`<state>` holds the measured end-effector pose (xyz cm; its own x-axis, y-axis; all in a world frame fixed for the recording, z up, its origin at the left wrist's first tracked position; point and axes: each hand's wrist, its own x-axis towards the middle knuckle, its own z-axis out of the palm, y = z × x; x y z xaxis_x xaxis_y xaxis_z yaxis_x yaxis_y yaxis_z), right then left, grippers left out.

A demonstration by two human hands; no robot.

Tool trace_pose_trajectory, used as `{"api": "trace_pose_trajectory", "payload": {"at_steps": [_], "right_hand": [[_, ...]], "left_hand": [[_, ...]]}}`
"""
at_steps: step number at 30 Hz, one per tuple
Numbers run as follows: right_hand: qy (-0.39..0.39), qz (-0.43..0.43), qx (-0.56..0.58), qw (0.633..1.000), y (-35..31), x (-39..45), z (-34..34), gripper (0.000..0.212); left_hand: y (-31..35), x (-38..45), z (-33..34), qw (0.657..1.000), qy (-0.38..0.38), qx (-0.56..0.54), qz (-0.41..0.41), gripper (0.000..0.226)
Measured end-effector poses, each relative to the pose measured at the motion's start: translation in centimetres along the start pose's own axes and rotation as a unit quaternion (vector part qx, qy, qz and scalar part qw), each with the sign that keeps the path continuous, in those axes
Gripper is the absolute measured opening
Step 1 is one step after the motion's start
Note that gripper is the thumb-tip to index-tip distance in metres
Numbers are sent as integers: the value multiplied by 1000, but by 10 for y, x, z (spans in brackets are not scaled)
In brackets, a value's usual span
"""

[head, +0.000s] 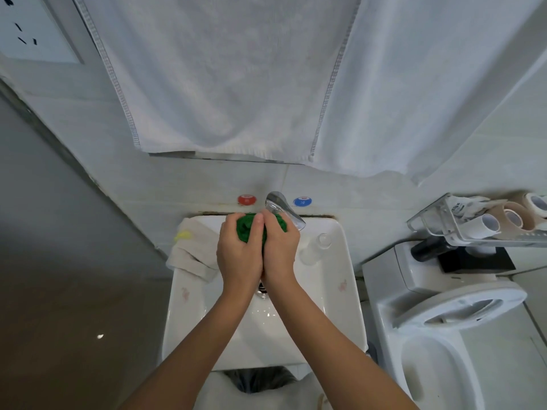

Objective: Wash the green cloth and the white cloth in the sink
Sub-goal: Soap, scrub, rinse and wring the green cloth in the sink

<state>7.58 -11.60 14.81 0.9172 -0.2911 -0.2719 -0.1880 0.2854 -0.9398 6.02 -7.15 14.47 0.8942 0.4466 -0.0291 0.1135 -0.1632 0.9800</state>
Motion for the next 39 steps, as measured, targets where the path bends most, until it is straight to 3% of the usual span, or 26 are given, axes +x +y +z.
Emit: {"api": "trace_pose_trajectory", "payload": {"at_steps": [8,13,17,21,24,27,32,39], "right_hand": [[65,59,-65,994,15,1,-8,27],[72,86,-73,991,29,-5,-17,33],[-22,61,-86,994,12,-5,-22,25],[-106,-50,-164,979,-21,8,-39,29],[-126,-132,-262,948,-47,19,-52,32],[-129,-169,-307,928,-80,21,-59,21],[-212,-163,-236,934,-134,8,-49,6],[-290,-173,-203,919,-165,-10,-17,18]], "left_hand": [[-19,3,3,999,-15,47,11,40],[-30,-5,1,994,-52,93,6,39],[-21,9,-11,995,-84,61,-4,27],[11,28,-36,988,-151,11,27,13],[36,40,-61,974,-214,22,68,16],[53,48,-84,953,-273,53,123,27],[70,52,-93,932,-317,90,153,41],[93,48,-78,935,-290,72,192,31]]}}
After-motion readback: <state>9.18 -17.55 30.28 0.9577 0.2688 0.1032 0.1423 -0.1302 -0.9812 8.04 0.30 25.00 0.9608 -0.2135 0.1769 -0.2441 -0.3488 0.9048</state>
